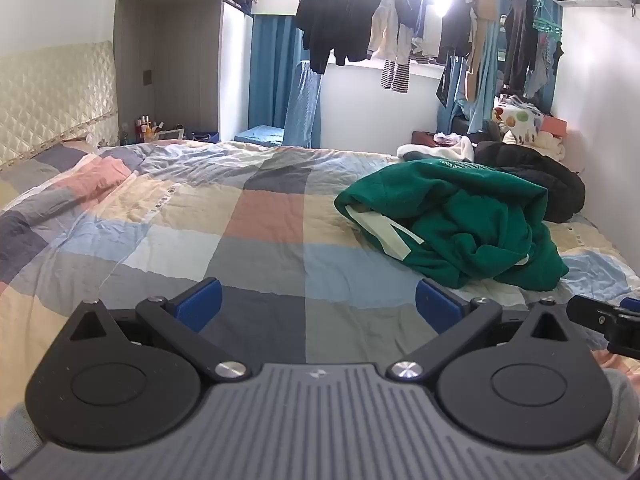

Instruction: Fold large clothes

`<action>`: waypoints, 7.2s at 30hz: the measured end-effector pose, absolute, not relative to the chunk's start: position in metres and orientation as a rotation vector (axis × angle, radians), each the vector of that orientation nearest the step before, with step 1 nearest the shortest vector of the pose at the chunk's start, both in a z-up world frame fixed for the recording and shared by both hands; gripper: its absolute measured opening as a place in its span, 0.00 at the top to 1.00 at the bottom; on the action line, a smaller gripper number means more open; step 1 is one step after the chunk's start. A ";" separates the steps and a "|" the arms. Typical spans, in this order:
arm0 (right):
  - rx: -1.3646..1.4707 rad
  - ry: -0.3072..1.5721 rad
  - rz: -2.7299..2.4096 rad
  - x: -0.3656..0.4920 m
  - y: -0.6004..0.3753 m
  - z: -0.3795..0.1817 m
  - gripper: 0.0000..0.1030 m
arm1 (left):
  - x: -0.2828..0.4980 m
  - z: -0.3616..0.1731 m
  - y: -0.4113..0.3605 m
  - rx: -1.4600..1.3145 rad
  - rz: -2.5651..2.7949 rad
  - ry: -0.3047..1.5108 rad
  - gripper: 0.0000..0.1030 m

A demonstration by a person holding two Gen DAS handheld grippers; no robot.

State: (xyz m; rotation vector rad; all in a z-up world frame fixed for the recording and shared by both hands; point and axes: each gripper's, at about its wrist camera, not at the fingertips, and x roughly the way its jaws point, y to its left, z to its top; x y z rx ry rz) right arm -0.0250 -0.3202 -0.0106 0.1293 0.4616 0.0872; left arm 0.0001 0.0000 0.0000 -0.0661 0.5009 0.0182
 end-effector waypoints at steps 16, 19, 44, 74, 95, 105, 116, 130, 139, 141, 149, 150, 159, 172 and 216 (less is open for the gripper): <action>0.131 0.465 0.085 -0.024 -0.320 -0.011 0.00 | 0.000 0.000 0.000 -0.065 0.016 0.494 0.00; 0.129 0.467 0.083 -0.023 -0.320 -0.010 0.00 | 0.000 0.000 0.000 -0.066 0.015 0.493 0.00; 0.124 0.467 0.073 -0.025 -0.321 -0.007 0.00 | 0.000 0.006 0.003 -0.068 0.010 0.489 0.00; 0.150 0.490 0.084 -0.035 -0.329 -0.015 0.00 | -0.004 -0.001 0.001 -0.063 0.004 0.496 0.00; 0.179 0.564 0.078 0.036 -0.337 -0.017 0.00 | 0.085 -0.018 -0.010 -0.080 0.001 0.589 0.00; 0.177 0.598 0.076 0.096 -0.348 -0.023 0.00 | 0.174 -0.041 -0.030 -0.083 -0.031 0.651 0.00; 0.246 0.605 0.039 0.164 -0.385 -0.039 0.05 | 0.278 -0.072 -0.059 -0.183 -0.143 0.665 0.00; 0.334 0.555 -0.030 0.256 -0.430 -0.067 0.21 | 0.402 -0.127 -0.095 -0.453 -0.342 0.657 0.00; 0.486 0.413 -0.052 0.309 -0.467 -0.071 0.20 | 0.472 -0.166 -0.099 -0.738 -0.431 0.651 0.00; 0.538 0.390 -0.075 0.322 -0.475 -0.072 0.19 | 0.487 -0.176 -0.095 -0.819 -0.422 0.640 0.00; 0.742 0.374 -0.145 0.362 -0.504 -0.079 0.24 | 0.528 -0.208 -0.078 -1.111 -0.411 0.621 0.12; 0.745 0.387 -0.151 0.365 -0.506 -0.079 0.35 | 0.532 -0.209 -0.078 -1.111 -0.400 0.629 0.19; 0.749 0.424 -0.123 0.353 -0.520 -0.065 0.87 | 0.527 -0.165 -0.073 -0.989 -0.381 0.598 0.84; 0.641 0.305 0.104 0.268 -0.479 0.040 0.91 | 0.410 -0.027 -0.024 -0.852 -0.362 0.363 0.89; 0.356 -0.103 0.472 0.034 -0.363 0.339 0.91 | -0.085 0.425 0.135 -0.491 -0.266 -0.148 0.88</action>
